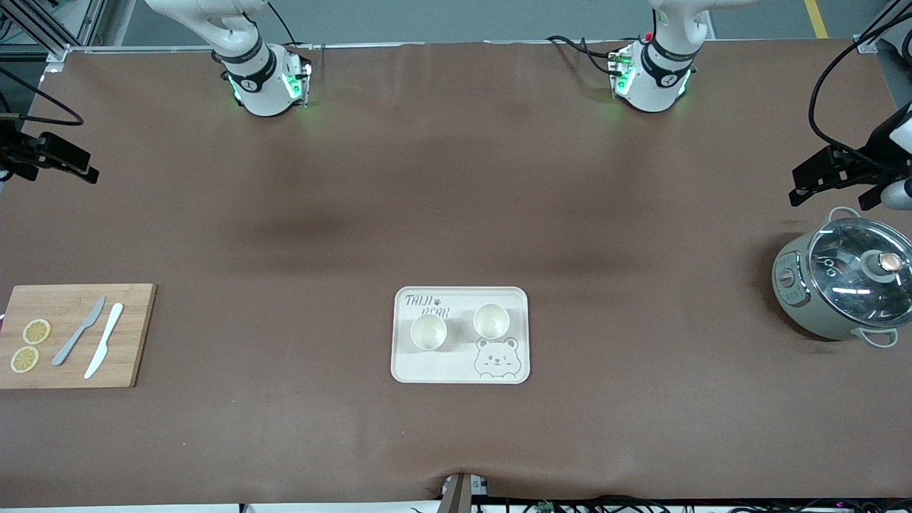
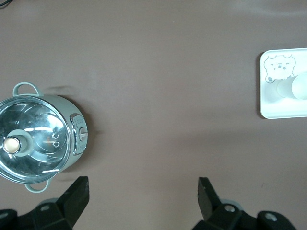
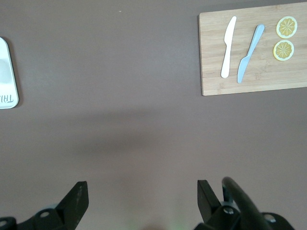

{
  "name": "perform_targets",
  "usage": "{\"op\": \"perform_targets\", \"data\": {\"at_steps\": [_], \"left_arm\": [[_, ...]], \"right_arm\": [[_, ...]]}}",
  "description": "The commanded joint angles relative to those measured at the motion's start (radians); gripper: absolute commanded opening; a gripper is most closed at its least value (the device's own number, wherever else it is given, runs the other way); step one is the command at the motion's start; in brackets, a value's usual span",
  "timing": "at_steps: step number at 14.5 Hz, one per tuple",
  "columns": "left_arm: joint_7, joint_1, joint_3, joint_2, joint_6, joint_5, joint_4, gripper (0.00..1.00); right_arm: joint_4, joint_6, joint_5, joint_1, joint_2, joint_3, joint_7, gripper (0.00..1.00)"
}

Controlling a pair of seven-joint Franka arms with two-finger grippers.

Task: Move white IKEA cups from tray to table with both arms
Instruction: 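Raise the left arm from rest toward the tray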

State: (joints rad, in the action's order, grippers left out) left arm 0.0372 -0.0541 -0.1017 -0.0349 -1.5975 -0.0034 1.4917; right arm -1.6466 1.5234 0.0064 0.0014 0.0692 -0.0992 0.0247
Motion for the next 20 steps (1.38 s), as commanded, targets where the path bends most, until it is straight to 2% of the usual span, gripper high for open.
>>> {"op": "perform_targets", "data": {"at_steps": [1,9,11,12,15,18,20], "left_arm": [[-0.002,-0.006,-0.003,0.000,0.005,0.016,-0.005,1.00],[-0.005,0.002,-0.012,-0.025,-0.010,0.002,0.015,1.00],[-0.042,0.026,-0.012,-0.059,-0.035,-0.012,0.006,1.00],[-0.097,0.063,-0.012,-0.088,-0.035,-0.007,-0.004,1.00],[-0.244,0.178,-0.010,-0.225,-0.035,0.002,-0.138,1.00],[-0.330,0.275,-0.009,-0.336,-0.038,-0.001,-0.220,1.00],[-0.396,0.338,-0.004,-0.420,-0.100,-0.001,-0.249,1.00]], "right_arm": [[-0.001,0.003,-0.003,0.003,0.000,0.001,0.000,1.00],[-0.001,0.001,-0.003,0.005,-0.003,0.001,0.000,1.00],[-0.001,-0.002,-0.003,0.005,-0.003,0.001,0.000,1.00],[-0.001,-0.003,-0.003,0.005,-0.003,0.001,0.000,1.00],[0.001,-0.008,-0.003,0.005,-0.002,0.001,0.000,1.00],[0.001,-0.011,-0.003,0.006,-0.002,0.001,0.000,1.00],[0.001,-0.014,-0.002,0.008,0.000,0.001,0.000,1.00]]}}
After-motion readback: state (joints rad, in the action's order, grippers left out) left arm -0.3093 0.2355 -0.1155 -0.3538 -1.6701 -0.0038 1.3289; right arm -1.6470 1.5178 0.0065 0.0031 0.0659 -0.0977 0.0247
